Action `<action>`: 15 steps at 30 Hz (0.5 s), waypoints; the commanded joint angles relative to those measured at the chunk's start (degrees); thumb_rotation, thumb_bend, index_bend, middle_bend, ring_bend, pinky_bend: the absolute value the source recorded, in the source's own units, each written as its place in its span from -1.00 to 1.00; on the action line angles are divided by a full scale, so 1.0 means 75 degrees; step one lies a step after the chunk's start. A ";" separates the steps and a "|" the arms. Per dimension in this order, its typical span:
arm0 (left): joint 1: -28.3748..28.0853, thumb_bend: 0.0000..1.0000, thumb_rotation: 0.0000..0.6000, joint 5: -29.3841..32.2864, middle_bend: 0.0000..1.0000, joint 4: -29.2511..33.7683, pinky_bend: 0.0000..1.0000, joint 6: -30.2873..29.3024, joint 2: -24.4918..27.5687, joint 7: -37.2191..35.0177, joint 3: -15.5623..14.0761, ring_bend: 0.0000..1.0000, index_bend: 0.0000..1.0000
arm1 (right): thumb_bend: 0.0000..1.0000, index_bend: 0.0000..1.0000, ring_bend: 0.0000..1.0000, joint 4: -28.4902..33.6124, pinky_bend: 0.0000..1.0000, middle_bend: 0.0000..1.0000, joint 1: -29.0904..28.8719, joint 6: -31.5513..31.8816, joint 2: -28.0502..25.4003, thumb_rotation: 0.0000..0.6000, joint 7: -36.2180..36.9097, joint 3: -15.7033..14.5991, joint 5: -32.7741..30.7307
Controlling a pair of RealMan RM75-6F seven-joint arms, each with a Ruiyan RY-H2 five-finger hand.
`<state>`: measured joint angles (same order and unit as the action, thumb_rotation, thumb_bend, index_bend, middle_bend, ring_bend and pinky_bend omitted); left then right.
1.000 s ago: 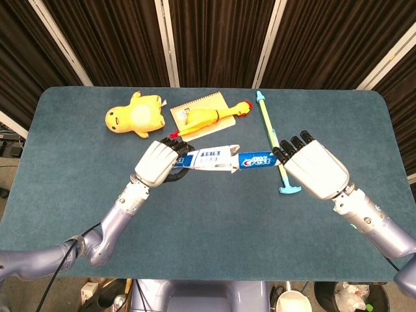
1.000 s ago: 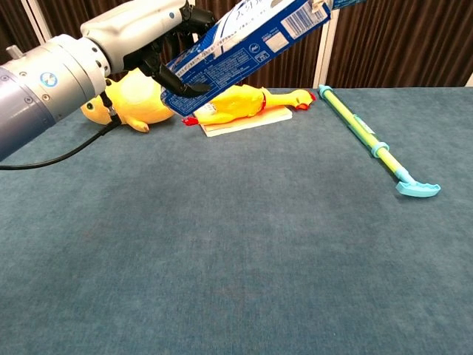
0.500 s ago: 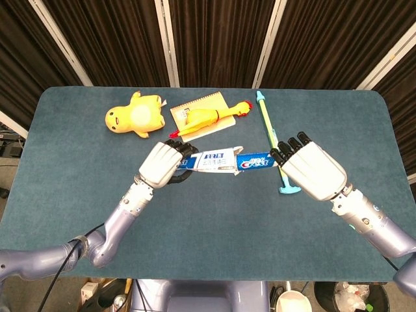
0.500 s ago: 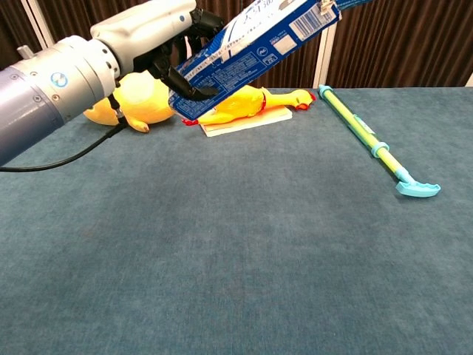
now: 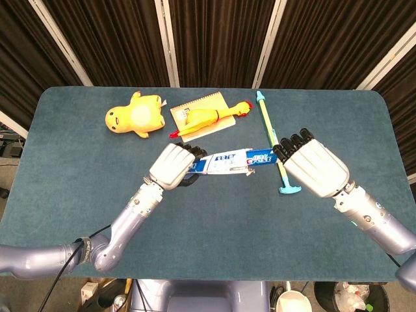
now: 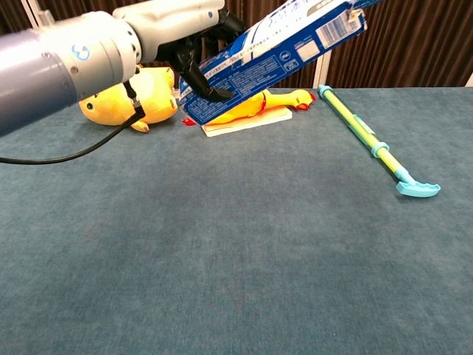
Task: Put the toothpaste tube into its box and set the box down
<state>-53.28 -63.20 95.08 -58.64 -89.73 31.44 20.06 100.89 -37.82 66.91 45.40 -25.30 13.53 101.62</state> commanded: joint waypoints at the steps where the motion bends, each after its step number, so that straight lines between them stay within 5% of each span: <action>1: -0.0154 -0.23 1.00 0.0386 0.04 0.0226 0.05 -0.0011 0.0032 0.0237 0.0098 -0.03 -0.14 | -0.10 0.62 0.23 0.0007 0.08 0.43 -0.0024 -0.0019 -0.0018 1.00 -0.0059 -0.0016 0.0082; 15: -0.0716 -0.23 1.00 0.0937 0.04 0.0298 0.05 -0.0170 -0.0183 0.0682 0.0212 -0.03 -0.14 | -0.10 0.62 0.23 0.0092 0.08 0.43 -0.0098 -0.0029 0.0011 1.00 -0.0085 -0.0027 0.0236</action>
<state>-58.45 -56.36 97.45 -59.83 -90.92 36.40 21.59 101.60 -38.56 66.66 45.45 -25.95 13.33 103.37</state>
